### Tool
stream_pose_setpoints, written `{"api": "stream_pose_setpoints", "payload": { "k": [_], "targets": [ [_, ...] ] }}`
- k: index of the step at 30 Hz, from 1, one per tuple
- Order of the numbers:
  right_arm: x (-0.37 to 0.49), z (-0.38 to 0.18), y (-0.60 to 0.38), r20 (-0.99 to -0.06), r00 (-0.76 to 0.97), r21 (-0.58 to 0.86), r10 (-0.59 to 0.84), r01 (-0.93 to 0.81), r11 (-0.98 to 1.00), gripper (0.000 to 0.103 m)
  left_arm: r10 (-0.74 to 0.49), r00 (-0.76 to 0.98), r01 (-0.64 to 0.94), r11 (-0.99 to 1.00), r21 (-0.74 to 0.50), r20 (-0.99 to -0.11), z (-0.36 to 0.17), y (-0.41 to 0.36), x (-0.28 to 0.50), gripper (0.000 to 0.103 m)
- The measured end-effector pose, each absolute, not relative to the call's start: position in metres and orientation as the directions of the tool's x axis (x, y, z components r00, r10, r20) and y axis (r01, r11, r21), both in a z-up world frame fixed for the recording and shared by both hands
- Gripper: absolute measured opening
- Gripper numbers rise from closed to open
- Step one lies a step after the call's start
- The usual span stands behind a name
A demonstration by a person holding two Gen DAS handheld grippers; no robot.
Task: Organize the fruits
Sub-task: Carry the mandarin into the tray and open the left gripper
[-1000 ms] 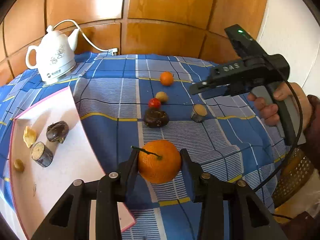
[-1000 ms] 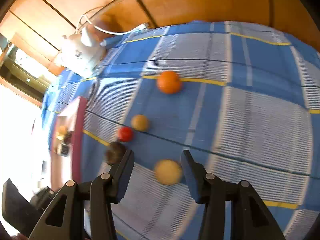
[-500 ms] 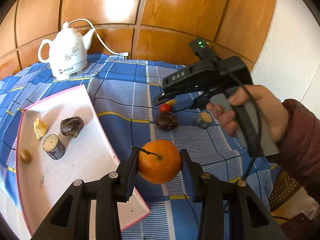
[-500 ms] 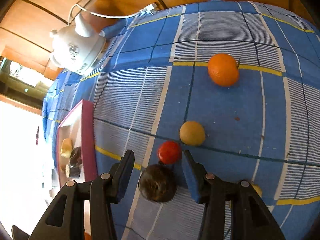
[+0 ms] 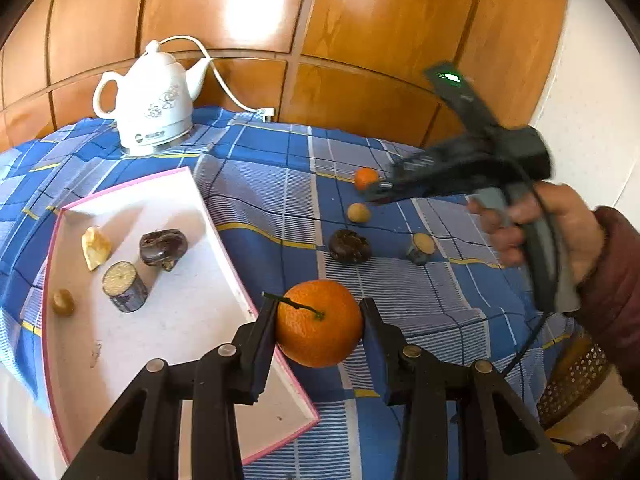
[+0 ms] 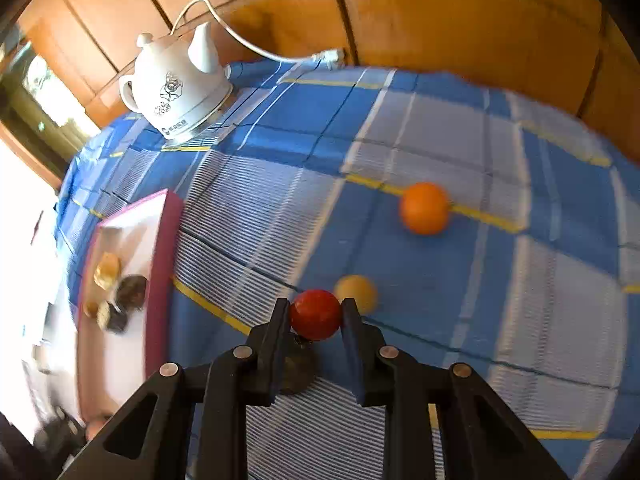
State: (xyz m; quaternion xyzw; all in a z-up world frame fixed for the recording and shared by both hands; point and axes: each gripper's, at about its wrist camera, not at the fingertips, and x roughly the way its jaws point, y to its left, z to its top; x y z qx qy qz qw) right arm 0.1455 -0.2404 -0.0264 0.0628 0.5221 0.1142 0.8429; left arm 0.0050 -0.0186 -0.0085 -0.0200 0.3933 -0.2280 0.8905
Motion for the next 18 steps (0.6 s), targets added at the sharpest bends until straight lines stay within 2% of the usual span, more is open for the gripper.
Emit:
{"api": "stream_pose_setpoints", "payload": {
  "k": [4, 8, 13, 18],
  "targets": [
    [0.131, -0.030, -0.273, -0.885, 0.444, 0.095, 0.140, -0.121, 0.988, 0.026, -0.404, 0.599, 0.359, 0.907, -0.219, -0.692, -0.008, -0.012, 0.006, 0.041],
    [0.125, -0.046, -0.314, -0.896, 0.443, 0.004, 0.016, -0.027, 1.000, 0.026, -0.381, 0.609, 0.329, 0.919, -0.216, -0.696, -0.006, -0.009, 0.006, 0.041],
    [0.125, -0.069, -0.357, -0.912, 0.409, 0.057, 0.015, 0.091, 0.994, 0.026, -0.358, 0.611, 0.307, 0.929, -0.206, -0.706, -0.007, -0.009, 0.009, 0.041],
    [0.129, -0.076, -0.362, -0.917, 0.397, 0.075, 0.033, 0.091, 0.993, 0.026, -0.337, 0.616, 0.297, 0.937, -0.186, -0.712, -0.007, -0.010, 0.009, 0.041]
  ]
}}
